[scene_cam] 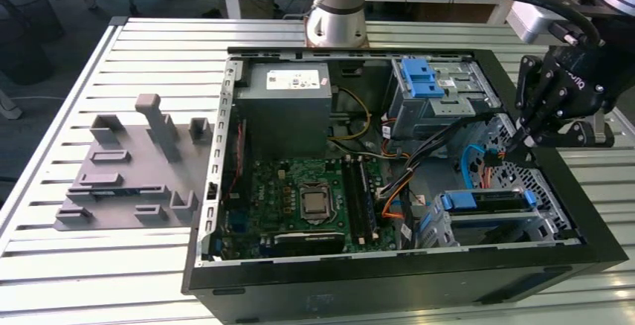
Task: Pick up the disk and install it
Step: 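Insert the first disk wire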
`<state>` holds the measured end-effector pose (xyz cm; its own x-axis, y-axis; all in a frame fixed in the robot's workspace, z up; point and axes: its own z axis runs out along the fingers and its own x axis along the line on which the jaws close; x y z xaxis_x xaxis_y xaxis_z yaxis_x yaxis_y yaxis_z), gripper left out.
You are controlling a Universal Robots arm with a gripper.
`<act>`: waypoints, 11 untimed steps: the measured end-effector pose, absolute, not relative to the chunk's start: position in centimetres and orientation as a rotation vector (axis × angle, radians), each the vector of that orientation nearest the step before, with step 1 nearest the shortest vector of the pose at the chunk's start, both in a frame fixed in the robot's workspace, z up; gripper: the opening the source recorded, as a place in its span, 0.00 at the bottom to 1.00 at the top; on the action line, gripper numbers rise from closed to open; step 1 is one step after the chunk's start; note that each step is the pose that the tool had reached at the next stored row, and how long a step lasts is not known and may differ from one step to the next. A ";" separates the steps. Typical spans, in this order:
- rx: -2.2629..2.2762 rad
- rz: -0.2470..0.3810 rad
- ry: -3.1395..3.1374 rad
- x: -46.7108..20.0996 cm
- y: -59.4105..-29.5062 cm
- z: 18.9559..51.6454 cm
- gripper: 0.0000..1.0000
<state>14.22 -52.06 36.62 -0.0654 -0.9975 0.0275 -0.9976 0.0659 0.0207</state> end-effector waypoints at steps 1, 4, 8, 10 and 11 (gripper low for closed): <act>2.118 0.016 -2.265 14.3 -52.0 36.6 0.11; 2.103 0.030 -2.267 14.3 -51.8 36.5 0.17; 2.078 0.027 -2.288 14.3 -51.6 36.4 0.18; 2.060 0.025 -2.303 14.3 -51.5 36.4 0.25; 2.052 0.025 -2.309 14.3 -51.4 36.3 0.25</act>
